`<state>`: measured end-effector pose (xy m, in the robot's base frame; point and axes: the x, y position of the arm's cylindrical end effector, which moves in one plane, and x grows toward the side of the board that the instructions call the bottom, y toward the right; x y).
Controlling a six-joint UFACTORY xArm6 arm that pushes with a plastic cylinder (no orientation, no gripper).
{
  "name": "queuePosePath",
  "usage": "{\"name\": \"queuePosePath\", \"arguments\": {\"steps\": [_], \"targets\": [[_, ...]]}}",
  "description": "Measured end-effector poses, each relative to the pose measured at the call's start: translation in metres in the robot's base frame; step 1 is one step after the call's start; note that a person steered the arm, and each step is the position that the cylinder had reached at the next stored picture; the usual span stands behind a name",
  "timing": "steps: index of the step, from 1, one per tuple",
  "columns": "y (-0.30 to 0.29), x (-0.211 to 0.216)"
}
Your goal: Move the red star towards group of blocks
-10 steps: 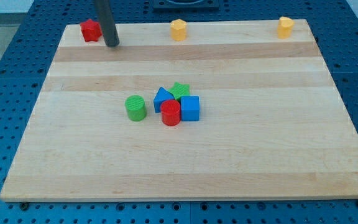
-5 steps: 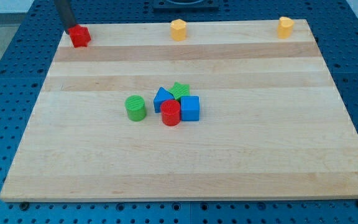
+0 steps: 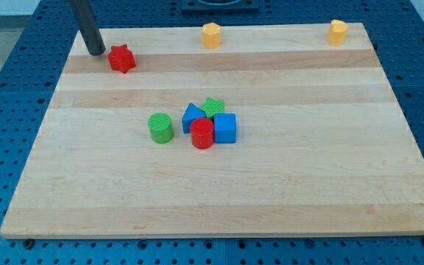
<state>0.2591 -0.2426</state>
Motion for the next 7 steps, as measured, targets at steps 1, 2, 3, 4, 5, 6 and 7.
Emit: {"name": "queuePosePath", "arguments": {"steps": [1,2,3,4,5,6,7], "targets": [[0.017,0.013],[0.043,0.045],[0.049,0.055],[0.042,0.042],[0.028,0.007],[0.039,-0.007],[0.077,-0.001]]}}
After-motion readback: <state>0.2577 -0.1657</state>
